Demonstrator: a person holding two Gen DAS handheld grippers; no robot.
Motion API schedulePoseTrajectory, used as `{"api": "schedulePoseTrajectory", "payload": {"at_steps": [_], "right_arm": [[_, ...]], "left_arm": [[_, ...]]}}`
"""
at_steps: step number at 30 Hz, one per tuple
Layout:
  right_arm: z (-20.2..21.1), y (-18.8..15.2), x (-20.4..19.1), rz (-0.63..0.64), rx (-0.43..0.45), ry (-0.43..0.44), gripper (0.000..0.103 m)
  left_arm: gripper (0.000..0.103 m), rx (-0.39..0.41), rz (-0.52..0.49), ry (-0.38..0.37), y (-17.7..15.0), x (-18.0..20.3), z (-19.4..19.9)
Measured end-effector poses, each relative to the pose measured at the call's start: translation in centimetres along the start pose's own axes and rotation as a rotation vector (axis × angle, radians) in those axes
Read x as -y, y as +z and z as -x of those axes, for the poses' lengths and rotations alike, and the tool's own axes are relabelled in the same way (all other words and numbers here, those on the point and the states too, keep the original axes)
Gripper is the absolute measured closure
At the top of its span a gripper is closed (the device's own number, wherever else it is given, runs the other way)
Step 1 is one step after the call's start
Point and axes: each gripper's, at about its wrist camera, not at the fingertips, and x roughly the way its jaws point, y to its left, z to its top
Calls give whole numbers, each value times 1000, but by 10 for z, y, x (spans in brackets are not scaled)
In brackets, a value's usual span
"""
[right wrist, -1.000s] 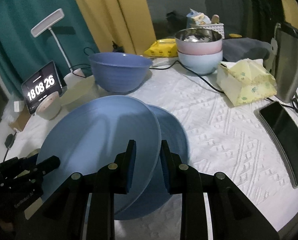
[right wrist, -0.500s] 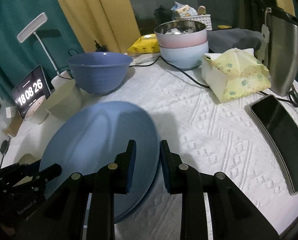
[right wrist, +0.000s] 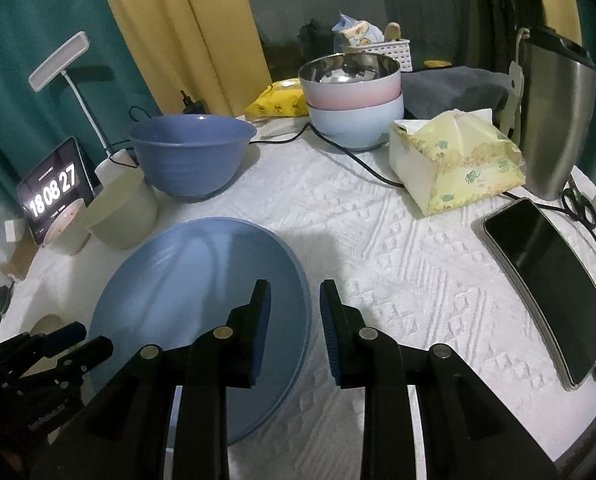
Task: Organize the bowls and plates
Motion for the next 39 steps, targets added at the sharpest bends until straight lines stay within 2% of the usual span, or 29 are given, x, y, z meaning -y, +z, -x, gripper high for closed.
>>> {"api": "schedulePoseTrajectory", "payload": {"at_steps": [32, 39], "right_arm": [[30, -23, -90, 141, 2, 28, 75], [30, -31, -113, 167, -8, 37, 75]], "left_arm": [[57, 102, 132, -8, -39, -76, 52], [57, 119, 161, 15, -51, -98, 59]]}}
